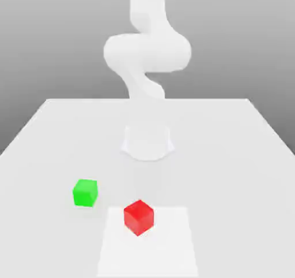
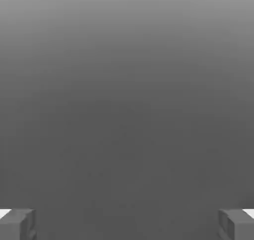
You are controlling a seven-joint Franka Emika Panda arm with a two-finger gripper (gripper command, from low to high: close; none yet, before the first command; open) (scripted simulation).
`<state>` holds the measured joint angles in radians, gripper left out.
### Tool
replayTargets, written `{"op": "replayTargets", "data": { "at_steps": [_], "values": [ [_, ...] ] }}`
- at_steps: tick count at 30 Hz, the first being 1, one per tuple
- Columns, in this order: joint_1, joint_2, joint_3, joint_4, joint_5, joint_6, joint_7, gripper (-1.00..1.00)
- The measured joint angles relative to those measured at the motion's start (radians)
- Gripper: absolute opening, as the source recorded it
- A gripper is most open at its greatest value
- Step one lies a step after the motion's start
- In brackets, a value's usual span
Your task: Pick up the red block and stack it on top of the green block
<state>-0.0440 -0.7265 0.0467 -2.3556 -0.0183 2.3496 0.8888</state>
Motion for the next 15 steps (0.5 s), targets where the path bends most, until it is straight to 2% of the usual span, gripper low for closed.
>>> {"op": "replayTargets", "data": {
  "at_steps": [8, 15],
  "values": [
    [-0.144, 0.283, 0.127, -0.198, -0.056, 0.179, 0.321, 0.0],
    [-0.218, 0.553, 0.166, -0.384, -0.051, 0.353, 0.588, 0.0]
  ]
}}
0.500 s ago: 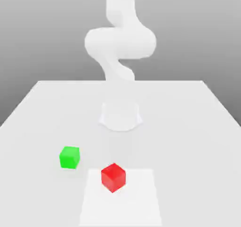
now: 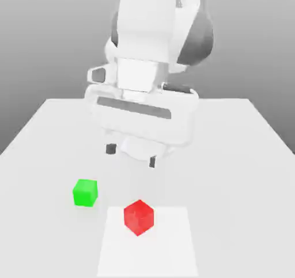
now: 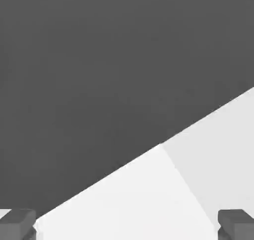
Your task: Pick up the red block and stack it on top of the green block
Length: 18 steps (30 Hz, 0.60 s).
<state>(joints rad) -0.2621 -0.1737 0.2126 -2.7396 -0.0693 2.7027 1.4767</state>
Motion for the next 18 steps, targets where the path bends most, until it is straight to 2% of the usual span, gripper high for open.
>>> {"op": "replayTargets", "data": {
  "at_steps": [3, 5, 10, 15, 16, 18],
  "values": [
    [-0.001, 0.121, -0.001, -0.078, 0.068, 0.088, 0.071, 0.0],
    [0.001, 0.168, -0.006, -0.083, 0.069, 0.125, 0.091, 0.0],
    [0.009, 0.271, -0.032, -0.069, -0.001, 0.212, 0.151, 0.0],
    [0.067, 0.381, -0.109, -0.058, -0.079, 0.303, 0.205, 0.0],
    [0.079, 0.398, -0.124, -0.057, -0.088, 0.318, 0.211, -1.0],
    [0.079, 0.398, -0.124, -0.057, -0.088, 0.318, 0.211, -1.0]
  ]
}}
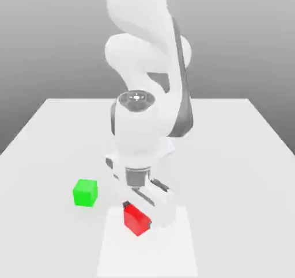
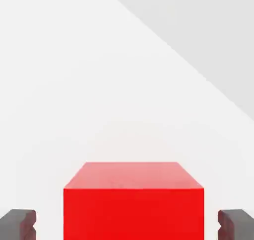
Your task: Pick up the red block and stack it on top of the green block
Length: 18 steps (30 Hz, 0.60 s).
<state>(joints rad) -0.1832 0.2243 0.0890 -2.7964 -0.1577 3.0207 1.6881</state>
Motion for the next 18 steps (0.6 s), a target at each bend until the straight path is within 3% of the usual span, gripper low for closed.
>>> {"op": "replayTargets", "data": {
  "at_steps": [5, 18],
  "values": [
    [0.001, 0.002, -0.001, 0.0, -0.002, 0.003, 0.002, -1.0],
    [-0.037, -0.253, 0.073, -0.041, 0.162, -0.209, -0.105, -1.0]
  ]
}}
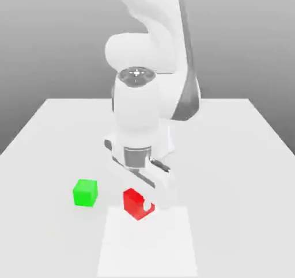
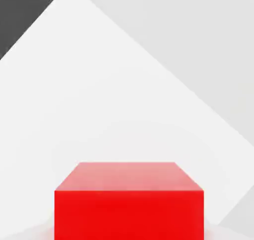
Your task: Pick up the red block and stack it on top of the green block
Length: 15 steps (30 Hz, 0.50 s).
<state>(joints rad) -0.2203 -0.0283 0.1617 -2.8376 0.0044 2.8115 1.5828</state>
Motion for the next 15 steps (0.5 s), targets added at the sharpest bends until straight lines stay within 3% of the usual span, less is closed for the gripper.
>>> {"op": "replayTargets", "data": {
  "at_steps": [6, 12, 15],
  "values": [
    [-0.173, -0.132, -0.059, -0.076, -0.056, -0.066, 0.283, -1.0],
    [-0.333, -0.283, -0.124, -0.16, -0.01, -0.127, 0.526, -1.0],
    [-0.368, -0.253, -0.136, -0.174, 0.001, -0.08, 0.575, -1.0]
  ]
}}
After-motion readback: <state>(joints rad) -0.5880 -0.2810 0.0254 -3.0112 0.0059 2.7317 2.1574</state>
